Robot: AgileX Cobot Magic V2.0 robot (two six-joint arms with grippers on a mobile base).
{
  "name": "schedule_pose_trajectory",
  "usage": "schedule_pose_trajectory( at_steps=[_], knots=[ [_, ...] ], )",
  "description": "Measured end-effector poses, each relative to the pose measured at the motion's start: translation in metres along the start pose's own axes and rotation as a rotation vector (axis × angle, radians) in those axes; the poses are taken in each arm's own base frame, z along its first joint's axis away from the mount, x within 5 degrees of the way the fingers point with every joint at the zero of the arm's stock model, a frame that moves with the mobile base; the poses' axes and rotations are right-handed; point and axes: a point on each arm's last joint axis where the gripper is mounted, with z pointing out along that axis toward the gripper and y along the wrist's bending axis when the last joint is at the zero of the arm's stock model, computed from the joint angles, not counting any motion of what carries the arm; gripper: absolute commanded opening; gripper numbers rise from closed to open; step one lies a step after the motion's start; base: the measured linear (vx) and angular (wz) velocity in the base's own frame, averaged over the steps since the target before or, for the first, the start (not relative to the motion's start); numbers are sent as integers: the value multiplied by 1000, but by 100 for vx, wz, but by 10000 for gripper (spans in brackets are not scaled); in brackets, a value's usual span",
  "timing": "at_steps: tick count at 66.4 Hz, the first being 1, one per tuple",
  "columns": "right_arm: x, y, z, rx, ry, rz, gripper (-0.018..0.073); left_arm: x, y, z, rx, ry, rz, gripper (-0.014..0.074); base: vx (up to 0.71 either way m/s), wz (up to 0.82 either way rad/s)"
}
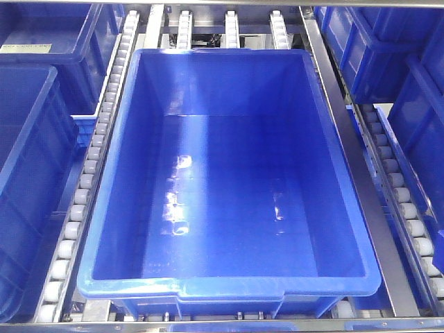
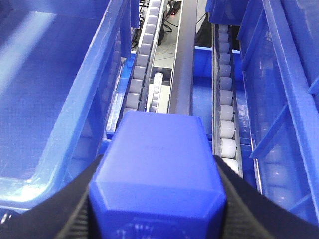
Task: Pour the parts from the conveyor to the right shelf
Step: 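Stop facing the empty blue bin on the shelf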
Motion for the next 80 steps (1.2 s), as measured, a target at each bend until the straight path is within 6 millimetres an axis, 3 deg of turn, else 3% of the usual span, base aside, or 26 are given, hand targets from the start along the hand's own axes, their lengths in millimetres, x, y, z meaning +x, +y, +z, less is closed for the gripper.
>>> schedule_pose_trajectory(
  at_steps=[64,72,80],
  knots=[
    [-1,2,3,-34,9,48,-4,0,0,0,0,0,0,-6,0,0],
    [-17,1,10,-47,54,56,-4,0,0,0,0,0,0,-6,0,0],
    [-49,0,27,-80,109,42,-4,0,0,0,0,0,0,-6,0,0]
  ],
)
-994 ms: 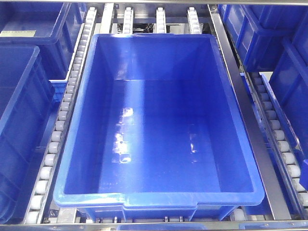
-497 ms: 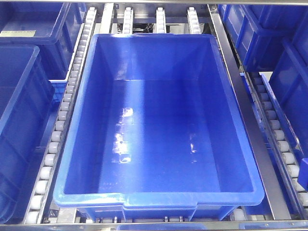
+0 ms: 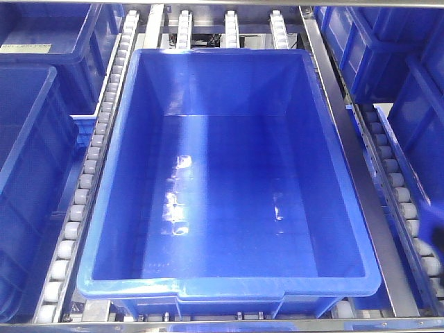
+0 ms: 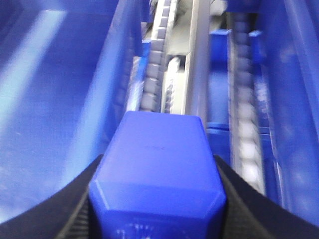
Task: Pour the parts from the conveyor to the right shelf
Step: 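Stop facing the empty blue bin on the shelf, then move the right gripper with the part down into the blue bin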
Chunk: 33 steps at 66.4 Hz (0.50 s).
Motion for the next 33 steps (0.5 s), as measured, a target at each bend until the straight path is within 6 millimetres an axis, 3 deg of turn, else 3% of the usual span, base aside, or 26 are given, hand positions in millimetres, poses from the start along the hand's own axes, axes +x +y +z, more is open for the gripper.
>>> schedule_pose_trajectory(
  at_steps=[9,15,22,33],
  knots=[
    [-45,10,27,-86,82,-48,-4,0,0,0,0,0,0,-6,0,0],
    [-67,27,54,-163,142,-92,-4,0,0,0,0,0,0,-6,0,0],
    [-84,48,81,-228,193,-137,-4,0,0,0,0,0,0,-6,0,0],
    [-92,79,129,-292,307,-194,-4,0,0,0,0,0,0,-6,0,0]
  ],
)
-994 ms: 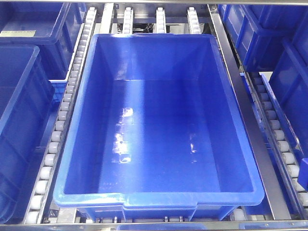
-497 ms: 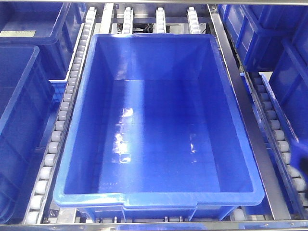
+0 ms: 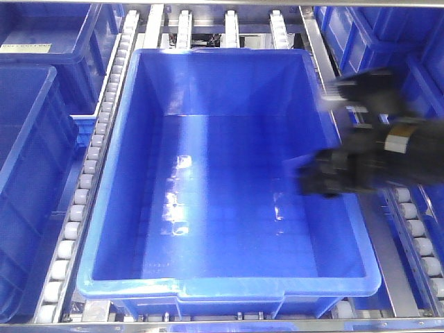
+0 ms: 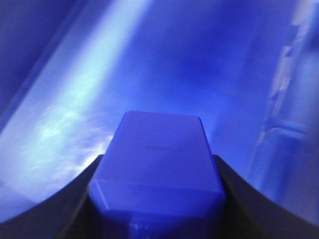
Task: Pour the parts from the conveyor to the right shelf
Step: 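Move the right gripper with the part down into the blue bin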
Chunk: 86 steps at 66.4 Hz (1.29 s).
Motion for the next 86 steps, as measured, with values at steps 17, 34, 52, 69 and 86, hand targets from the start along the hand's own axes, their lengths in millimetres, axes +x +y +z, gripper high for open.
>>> schedule_pose_trajectory(
  at_steps=[17,34,52,69,86],
  knots=[
    [-37,9,68,-41,134,-10,-4,0,0,0,0,0,0,-6,0,0],
    [-54,8,126,-53,288,-28,-4,0,0,0,0,0,0,-6,0,0],
    [-43,5,180,-57,397,-24,0,0,0,0,0,0,0,-6,0,0],
    [-34,4,197,-59,439,-21,138,0,0,0,0,0,0,-6,0,0],
    [-38,4,196,-58,425,-21,546,0,0,0,0,0,0,-6,0,0]
  ],
)
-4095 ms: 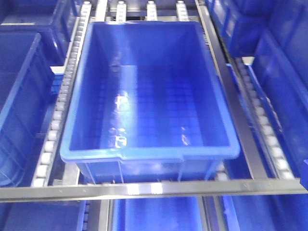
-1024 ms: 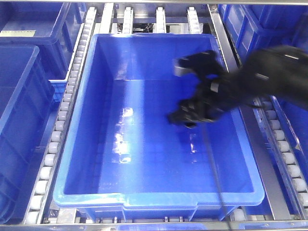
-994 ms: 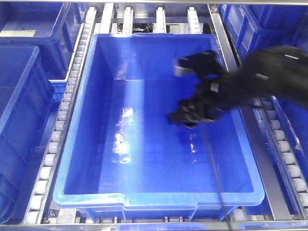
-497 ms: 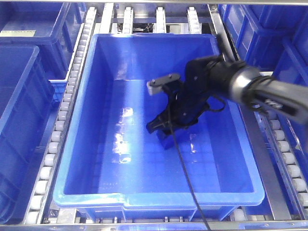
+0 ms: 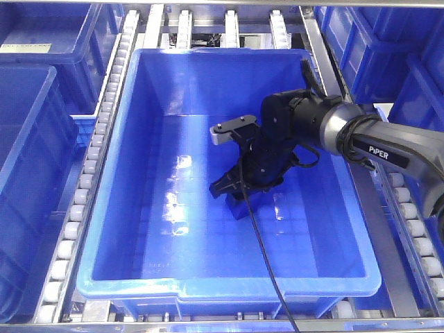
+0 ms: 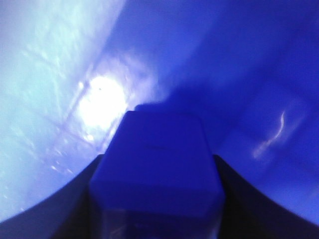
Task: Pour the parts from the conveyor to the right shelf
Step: 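Move the right gripper with the part down into the blue bin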
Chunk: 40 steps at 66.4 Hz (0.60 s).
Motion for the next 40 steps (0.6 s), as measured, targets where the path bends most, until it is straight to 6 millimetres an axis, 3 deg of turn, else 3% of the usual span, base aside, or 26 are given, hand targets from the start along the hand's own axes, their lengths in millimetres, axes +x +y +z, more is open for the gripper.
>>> schedule_pose_trajectory(
  at_steps=[9,23,29,40],
  knots=[
    [-4,0,-4,5,-41,8,644,0,0,0,0,0,0,-6,0,0],
    [-8,3,-34,44,-246,-3,622,0,0,0,0,0,0,-6,0,0],
    [2,3,-43,75,-357,-17,599,0,0,0,0,0,0,-6,0,0],
    [39,6,-64,115,-556,-38,542,0,0,0,0,0,0,-6,0,0]
  ],
)
